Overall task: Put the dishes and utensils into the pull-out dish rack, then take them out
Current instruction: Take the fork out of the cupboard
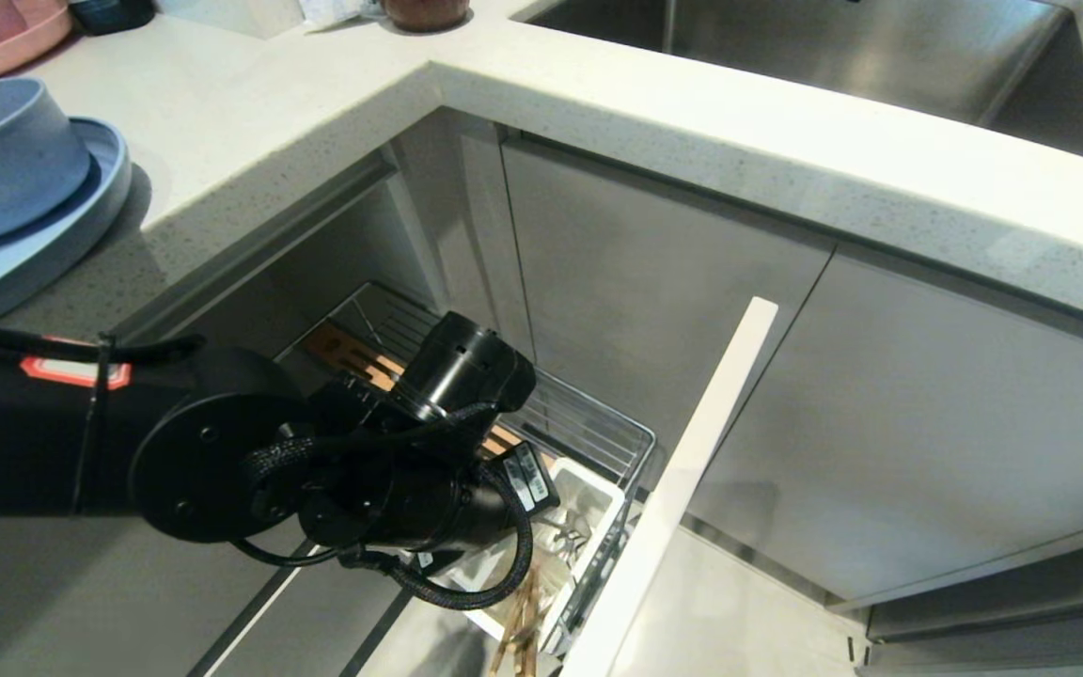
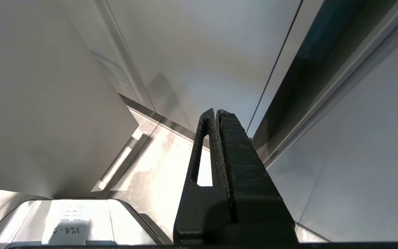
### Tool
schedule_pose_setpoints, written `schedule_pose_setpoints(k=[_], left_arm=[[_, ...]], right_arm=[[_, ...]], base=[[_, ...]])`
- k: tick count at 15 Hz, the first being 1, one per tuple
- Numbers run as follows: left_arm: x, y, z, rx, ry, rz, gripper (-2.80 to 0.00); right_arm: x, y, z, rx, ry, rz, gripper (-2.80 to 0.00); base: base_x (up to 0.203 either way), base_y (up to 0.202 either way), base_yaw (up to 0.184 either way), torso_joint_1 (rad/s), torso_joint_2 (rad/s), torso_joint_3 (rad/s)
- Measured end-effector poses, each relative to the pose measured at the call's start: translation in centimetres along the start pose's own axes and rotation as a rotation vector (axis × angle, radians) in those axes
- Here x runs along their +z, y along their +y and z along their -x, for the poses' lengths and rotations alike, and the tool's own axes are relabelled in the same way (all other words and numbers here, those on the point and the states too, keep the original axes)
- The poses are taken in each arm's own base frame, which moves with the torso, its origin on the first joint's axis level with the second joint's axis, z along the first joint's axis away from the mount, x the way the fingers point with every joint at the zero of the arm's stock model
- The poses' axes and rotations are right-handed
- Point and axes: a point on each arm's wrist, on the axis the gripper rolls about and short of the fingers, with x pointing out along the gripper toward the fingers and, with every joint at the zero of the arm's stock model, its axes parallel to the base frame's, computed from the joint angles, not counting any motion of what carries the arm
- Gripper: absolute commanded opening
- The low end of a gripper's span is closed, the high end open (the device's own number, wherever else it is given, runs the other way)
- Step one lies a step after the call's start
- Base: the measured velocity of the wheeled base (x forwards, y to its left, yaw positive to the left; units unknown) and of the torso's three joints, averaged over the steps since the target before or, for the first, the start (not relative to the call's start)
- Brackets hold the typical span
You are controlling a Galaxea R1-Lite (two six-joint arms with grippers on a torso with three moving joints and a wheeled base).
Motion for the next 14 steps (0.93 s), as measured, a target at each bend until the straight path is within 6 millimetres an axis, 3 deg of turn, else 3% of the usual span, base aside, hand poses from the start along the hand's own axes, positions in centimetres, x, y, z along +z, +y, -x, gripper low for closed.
schedule_pose_setpoints(k=[4,14], left_arm=[[0.5,-0.1,2.0,-0.038,-0.032,0.004,-2.8],[2.0,0.4,11.9,-0.191,-0.116,-0.007,-2.8]], right_arm=[[0.0,0.0,0.0,0.0,0.0,0.0,-2.8],[0.0,0.0,0.0,0.0,0.0,0.0,-2.8]], base=[[0.0,0.0,0.0,0.0,0.0,0.0],[0.0,0.0,0.0,0.0,0.0,0.0]])
